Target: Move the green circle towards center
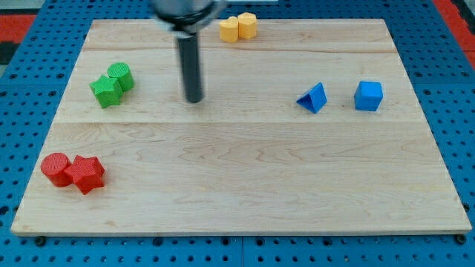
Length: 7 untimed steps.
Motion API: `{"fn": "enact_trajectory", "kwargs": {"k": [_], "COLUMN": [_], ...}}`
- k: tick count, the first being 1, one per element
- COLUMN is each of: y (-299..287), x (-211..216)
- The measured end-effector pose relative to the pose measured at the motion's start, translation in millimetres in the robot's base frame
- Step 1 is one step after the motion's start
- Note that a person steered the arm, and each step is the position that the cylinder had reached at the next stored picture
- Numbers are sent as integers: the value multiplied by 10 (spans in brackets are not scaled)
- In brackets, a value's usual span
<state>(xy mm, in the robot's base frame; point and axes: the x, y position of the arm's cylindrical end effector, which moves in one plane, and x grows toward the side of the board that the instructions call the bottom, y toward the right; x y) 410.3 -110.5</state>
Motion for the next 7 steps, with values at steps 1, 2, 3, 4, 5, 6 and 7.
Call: {"fn": "enact_trajectory", "kwargs": {"k": [1, 2, 3, 4, 5, 6, 7], "y": [-987, -1226, -1377, -1686, -1616, -1258, -1106], "x": [213, -187, -415, -555, -610, -736, -1057]}}
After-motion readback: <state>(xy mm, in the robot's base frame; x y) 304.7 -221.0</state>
